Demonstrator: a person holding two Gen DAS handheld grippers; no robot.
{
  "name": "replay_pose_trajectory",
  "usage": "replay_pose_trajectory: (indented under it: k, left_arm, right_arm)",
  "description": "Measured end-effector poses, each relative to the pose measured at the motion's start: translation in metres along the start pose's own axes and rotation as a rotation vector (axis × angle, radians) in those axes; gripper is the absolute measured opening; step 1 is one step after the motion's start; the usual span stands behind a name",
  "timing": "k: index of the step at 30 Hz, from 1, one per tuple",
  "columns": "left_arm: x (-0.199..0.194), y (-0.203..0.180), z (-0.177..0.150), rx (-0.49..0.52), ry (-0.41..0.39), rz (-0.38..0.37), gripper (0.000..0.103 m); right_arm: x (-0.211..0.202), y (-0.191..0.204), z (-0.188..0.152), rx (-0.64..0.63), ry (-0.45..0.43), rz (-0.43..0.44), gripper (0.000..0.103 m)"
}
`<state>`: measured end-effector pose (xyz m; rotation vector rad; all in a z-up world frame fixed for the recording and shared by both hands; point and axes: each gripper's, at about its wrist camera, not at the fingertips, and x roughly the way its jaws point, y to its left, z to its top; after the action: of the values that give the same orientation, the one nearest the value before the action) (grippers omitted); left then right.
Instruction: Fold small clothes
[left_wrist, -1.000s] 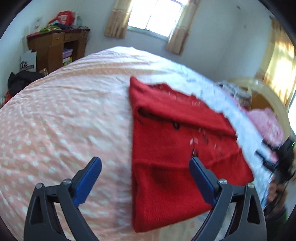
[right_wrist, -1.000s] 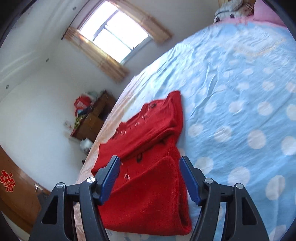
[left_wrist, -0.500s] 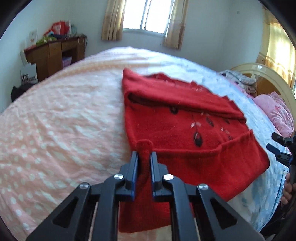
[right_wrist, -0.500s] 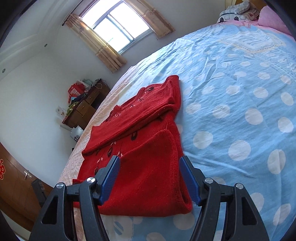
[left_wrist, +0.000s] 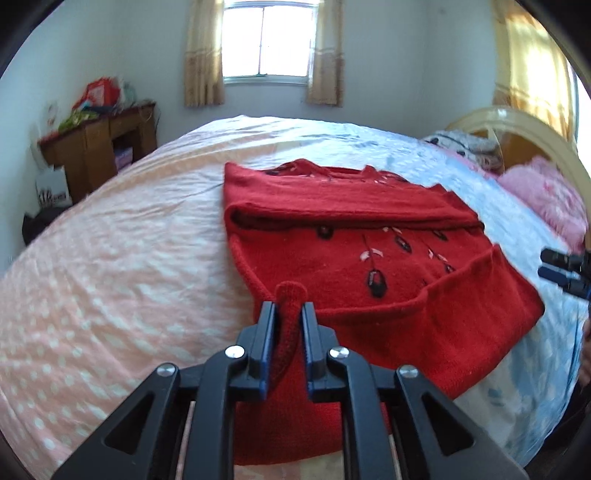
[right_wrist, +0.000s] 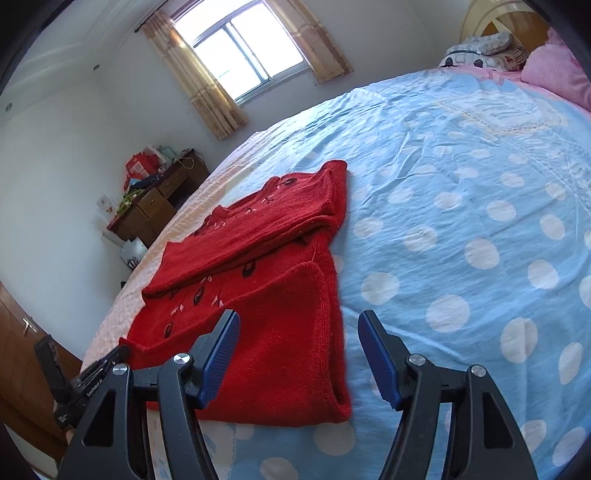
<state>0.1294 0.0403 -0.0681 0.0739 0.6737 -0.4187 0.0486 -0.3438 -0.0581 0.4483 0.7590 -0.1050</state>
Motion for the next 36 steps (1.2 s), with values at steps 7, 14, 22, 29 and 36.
replay_pose_trajectory:
  k: [7,14,22,29,36]
  left_arm:
    - [-0.009,-0.008,0.002,0.059,-0.042,0.071,0.038]
    - [-0.019,-0.006,-0.001,0.099,-0.073,0.098,0.053]
    - [-0.001,0.01,0.0,0.015,-0.028,0.075,0.053]
    - [0.011,0.019,-0.01,-0.092,0.01,0.015,0.037]
    - [-0.008,0.006,-0.015,0.01,-0.075,-0.002,0.011]
  right_arm:
    - [0.017,0.013,0.001,-0.093,0.035,-0.038,0.067]
    - [0.022,0.015,-0.004,-0.078,0.053,-0.015,0.067]
    - [0.016,0.012,-0.006,-0.059,0.05,-0.014,0.067]
    - [0.013,0.007,-0.009,-0.037,0.053,-0.018,0.067]
    - [0.014,0.0,-0.012,0.0,0.059,-0.015,0.067]
